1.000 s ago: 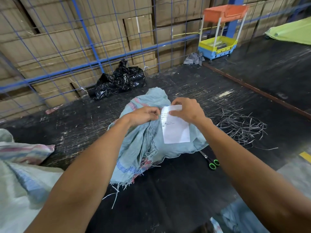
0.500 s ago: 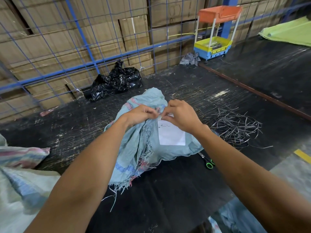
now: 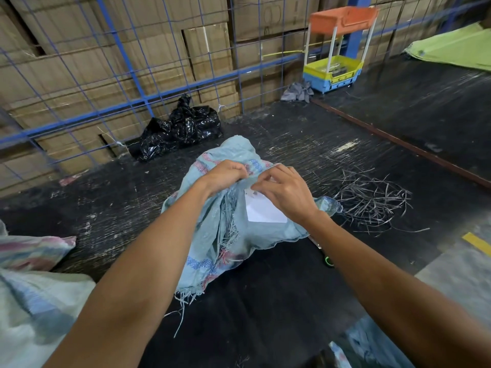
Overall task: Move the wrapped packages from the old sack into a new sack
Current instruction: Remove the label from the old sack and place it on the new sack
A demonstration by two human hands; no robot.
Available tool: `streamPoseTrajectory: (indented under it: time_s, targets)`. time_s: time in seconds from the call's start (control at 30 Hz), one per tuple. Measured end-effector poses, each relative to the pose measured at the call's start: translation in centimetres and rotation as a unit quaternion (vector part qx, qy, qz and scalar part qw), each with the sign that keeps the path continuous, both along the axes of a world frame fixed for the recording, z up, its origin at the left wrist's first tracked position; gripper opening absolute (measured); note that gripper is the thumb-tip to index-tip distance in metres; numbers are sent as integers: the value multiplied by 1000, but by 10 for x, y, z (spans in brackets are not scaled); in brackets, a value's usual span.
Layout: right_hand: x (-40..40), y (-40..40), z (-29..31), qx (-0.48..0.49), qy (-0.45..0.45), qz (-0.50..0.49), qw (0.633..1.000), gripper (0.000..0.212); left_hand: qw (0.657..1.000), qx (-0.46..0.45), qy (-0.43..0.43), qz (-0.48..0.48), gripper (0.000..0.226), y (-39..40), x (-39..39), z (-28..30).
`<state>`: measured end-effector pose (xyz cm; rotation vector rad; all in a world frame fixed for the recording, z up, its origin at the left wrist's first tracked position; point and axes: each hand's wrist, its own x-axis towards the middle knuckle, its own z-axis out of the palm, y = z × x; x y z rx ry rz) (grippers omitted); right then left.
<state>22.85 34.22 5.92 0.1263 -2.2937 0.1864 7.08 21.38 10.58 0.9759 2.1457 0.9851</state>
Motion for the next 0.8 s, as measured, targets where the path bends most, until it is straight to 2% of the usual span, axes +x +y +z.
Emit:
streamPoseTrajectory:
  time_s: [0.07,0.17,0.3,0.37,0.43,0.53,0.63,0.8]
  targets:
    - [1,2,2,-4,-16,-22,1000,12,999,-11,-13,-51,22,2,1,7]
    - [1,5,2,-7,-38,-34,999,22,987,-87,1,-132,17,6,1,12]
    - [6,6,4,-39,-68,-17,997,32,985,-105,-59,-127,23,10,5,11]
    - [11,6,5,-51,-80,-11,995,35,982,-101,-92,-133,18,11,8,8]
    - [15,6,5,-61,-80,-11,995,35,985,-80,-97,-118,25,14,5,3]
    - [18,7,0,-53,-61,-6,997,31,995,-54,-59,-65,6,22,2,-3]
    - [16,4,-4,-32,-43,8,999,28,999,-24,-19,24,11,26,-2,-9]
    - [17,-4,-4,8,-20,15,1000,35,985,-38,63,156,20,24,-12,-16]
